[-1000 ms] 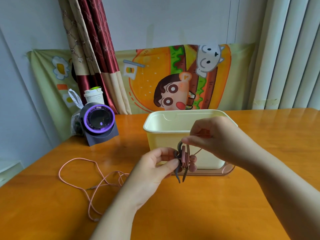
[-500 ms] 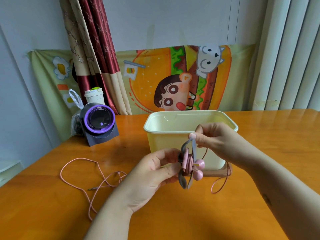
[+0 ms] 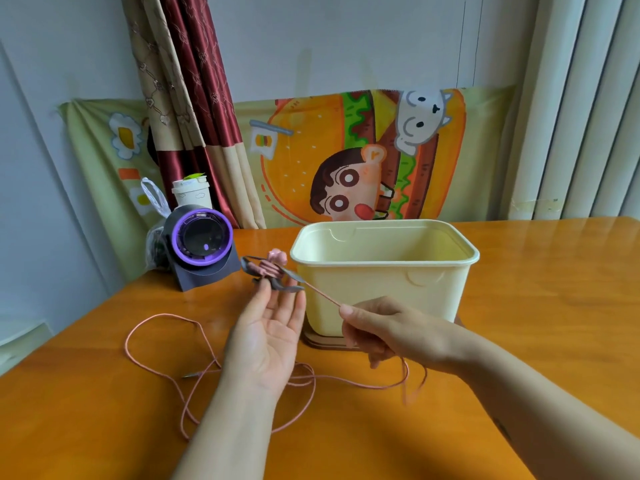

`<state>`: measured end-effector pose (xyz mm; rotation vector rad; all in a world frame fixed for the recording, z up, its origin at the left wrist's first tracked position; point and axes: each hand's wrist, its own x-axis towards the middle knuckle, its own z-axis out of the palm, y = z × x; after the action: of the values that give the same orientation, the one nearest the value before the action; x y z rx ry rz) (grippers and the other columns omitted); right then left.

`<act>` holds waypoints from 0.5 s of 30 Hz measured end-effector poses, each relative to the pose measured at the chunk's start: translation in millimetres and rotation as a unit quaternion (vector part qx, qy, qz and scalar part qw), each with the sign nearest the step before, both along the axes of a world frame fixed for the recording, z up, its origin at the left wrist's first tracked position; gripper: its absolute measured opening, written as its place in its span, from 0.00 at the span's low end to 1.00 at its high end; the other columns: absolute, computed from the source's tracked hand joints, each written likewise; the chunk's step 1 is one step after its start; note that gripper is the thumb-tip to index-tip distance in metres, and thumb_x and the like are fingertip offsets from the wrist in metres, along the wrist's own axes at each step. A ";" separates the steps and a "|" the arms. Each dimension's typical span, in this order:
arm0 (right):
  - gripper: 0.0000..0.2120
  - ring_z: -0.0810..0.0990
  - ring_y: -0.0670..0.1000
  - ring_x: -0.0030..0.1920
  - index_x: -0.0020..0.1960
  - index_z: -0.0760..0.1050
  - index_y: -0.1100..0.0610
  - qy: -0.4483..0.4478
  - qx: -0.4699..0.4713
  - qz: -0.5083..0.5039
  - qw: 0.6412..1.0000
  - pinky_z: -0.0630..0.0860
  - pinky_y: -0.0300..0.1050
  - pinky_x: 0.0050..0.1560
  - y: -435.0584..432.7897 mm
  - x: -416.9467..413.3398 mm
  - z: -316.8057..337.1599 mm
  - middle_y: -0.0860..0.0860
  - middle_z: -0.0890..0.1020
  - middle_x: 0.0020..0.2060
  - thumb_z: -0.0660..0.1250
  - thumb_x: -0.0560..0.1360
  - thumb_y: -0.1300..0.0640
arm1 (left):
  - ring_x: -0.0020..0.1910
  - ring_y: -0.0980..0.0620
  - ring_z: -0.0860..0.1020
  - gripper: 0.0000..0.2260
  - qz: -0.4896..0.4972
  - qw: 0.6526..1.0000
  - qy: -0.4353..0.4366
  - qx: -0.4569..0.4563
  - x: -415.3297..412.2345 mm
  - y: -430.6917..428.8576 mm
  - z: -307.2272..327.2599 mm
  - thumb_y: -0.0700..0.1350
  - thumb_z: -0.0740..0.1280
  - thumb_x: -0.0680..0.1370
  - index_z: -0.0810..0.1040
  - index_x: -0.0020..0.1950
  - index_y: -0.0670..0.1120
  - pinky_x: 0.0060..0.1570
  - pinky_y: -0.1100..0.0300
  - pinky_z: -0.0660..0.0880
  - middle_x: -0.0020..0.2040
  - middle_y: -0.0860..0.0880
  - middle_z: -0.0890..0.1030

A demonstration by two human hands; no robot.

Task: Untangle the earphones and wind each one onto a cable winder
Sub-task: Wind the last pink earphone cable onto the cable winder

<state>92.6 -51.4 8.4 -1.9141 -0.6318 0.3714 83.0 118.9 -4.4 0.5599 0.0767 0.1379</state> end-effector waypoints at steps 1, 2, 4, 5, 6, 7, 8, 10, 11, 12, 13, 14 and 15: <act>0.20 0.66 0.44 0.27 0.37 0.74 0.56 -0.001 -0.005 0.005 1.000 0.71 0.39 0.36 -1.3 0.2 0.7 0.47 0.67 0.26 0.55 0.80 0.47 | 0.48 0.51 0.84 0.09 0.016 1.000 0.009 -0.011 2.5 3.9 -1.9 0.42 0.60 0.82 0.79 0.55 0.44 0.56 0.53 0.76 0.48 0.49 0.86; 0.19 0.65 0.44 0.28 0.37 0.75 0.56 -0.003 -0.012 0.006 1.000 0.71 0.39 0.35 -2.6 0.2 2.0 0.47 0.66 0.26 0.55 0.80 0.47 | 0.49 0.52 0.84 0.10 0.028 0.999 0.015 -0.015 4.7 7.4 -3.8 0.42 0.59 0.82 0.79 0.57 0.44 0.56 0.53 0.76 0.49 0.49 0.86; 0.20 0.66 0.45 0.28 0.39 0.77 0.57 -0.009 -0.038 0.006 0.999 0.70 0.39 0.33 -5.2 0.0 5.2 0.47 0.66 0.26 0.57 0.78 0.44 | 0.48 0.52 0.84 0.10 0.054 0.998 0.024 -0.021 8.2 13.5 -8.3 0.42 0.58 0.83 0.78 0.58 0.44 0.51 0.55 0.77 0.49 0.50 0.86; 0.21 0.67 0.46 0.28 0.40 0.78 0.57 -0.012 -0.059 0.005 0.998 0.70 0.39 0.33 -8.2 -0.1 7.5 0.47 0.66 0.26 0.58 0.76 0.41 | 0.47 0.52 0.84 0.10 0.067 0.997 0.032 -0.028 10.6 14.9 -9.5 0.42 0.58 0.83 0.78 0.58 0.44 0.48 0.55 0.78 0.48 0.50 0.86; 0.22 0.67 0.46 0.29 0.42 0.79 0.57 -0.012 -0.085 0.006 0.996 0.70 0.38 0.33 -10.9 -0.3 10.2 0.47 0.67 0.27 0.59 0.73 0.39 | 0.47 0.52 0.84 0.09 0.083 0.995 0.041 -0.034 11.9 17.0 -10.1 0.42 0.59 0.83 0.78 0.57 0.44 0.48 0.55 0.78 0.47 0.49 0.86; 0.23 0.68 0.46 0.29 0.44 0.80 0.58 -0.007 -0.103 0.011 0.995 0.70 0.38 0.33 -13.6 -0.1 12.4 0.48 0.68 0.27 0.60 0.72 0.38 | 0.47 0.52 0.83 0.09 0.098 0.993 0.049 -0.038 13.5 18.8 -10.4 0.42 0.59 0.83 0.77 0.56 0.43 0.49 0.55 0.79 0.46 0.49 0.86; 0.23 0.67 0.47 0.29 0.47 0.80 0.58 -0.003 -0.114 0.011 0.993 0.70 0.38 0.32 -16.1 -0.3 14.4 0.49 0.68 0.27 0.61 0.71 0.38 | 0.47 0.52 0.83 0.08 0.111 0.991 0.055 -0.042 15.0 20.2 -10.3 0.42 0.59 0.83 0.77 0.56 0.43 0.50 0.55 0.78 0.45 0.49 0.86; 0.21 0.66 0.48 0.29 0.49 0.80 0.59 0.011 -0.106 -0.011 0.994 0.69 0.39 0.32 -21.2 2.7 15.3 0.50 0.68 0.28 0.63 0.73 0.42 | 0.47 0.51 0.82 0.07 0.131 0.988 0.068 -0.045 16.4 22.2 -9.5 0.42 0.61 0.82 0.77 0.55 0.43 0.48 0.56 0.79 0.47 0.47 0.85; 0.18 0.65 0.48 0.29 0.48 0.80 0.59 0.016 -0.095 -0.031 0.995 0.68 0.40 0.31 -23.5 4.5 14.8 0.50 0.68 0.27 0.63 0.76 0.45 | 0.46 0.51 0.81 0.06 0.141 0.986 0.077 -0.045 17.2 23.9 -10.2 0.42 0.61 0.82 0.76 0.55 0.42 0.45 0.56 0.79 0.49 0.46 0.84; 0.15 0.65 0.48 0.29 0.48 0.81 0.59 0.019 -0.085 -0.056 0.995 0.67 0.40 0.31 -25.3 6.1 14.2 0.50 0.69 0.27 0.63 0.77 0.48 | 0.45 0.51 0.81 0.06 0.150 0.984 0.087 -0.048 18.3 25.2 -10.5 0.42 0.62 0.82 0.76 0.55 0.42 0.42 0.57 0.80 0.49 0.46 0.82; 0.15 0.66 0.48 0.29 0.46 0.81 0.59 0.024 -0.076 -0.079 0.994 0.67 0.40 0.31 -27.0 7.7 13.3 0.49 0.71 0.28 0.62 0.78 0.49 | 0.44 0.51 0.80 0.06 0.160 0.981 0.093 -0.051 19.9 26.9 -11.0 0.42 0.63 0.82 0.75 0.56 0.42 0.39 0.58 0.80 0.49 0.46 0.81; 0.15 0.67 0.47 0.29 0.45 0.82 0.59 0.023 -0.075 -0.096 0.992 0.66 0.40 0.31 -28.6 8.7 12.4 0.49 0.72 0.28 0.62 0.79 0.50 | 0.44 0.51 0.80 0.07 0.166 0.980 0.093 -0.054 20.5 28.0 -11.4 0.42 0.63 0.82 0.75 0.57 0.42 0.37 0.59 0.80 0.49 0.46 0.80; 0.15 0.68 0.46 0.30 0.44 0.82 0.59 0.013 -0.082 -0.108 0.991 0.67 0.39 0.31 -29.7 9.0 12.0 0.48 0.74 0.29 0.62 0.79 0.50 | 0.44 0.51 0.80 0.07 0.172 0.979 0.090 -0.054 21.2 28.7 -12.1 0.42 0.63 0.81 0.75 0.58 0.42 0.36 0.60 0.81 0.50 0.46 0.80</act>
<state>101.5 -81.1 20.4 -2.1083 -0.3810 0.3167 104.2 147.6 -16.5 0.4451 0.3558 0.4178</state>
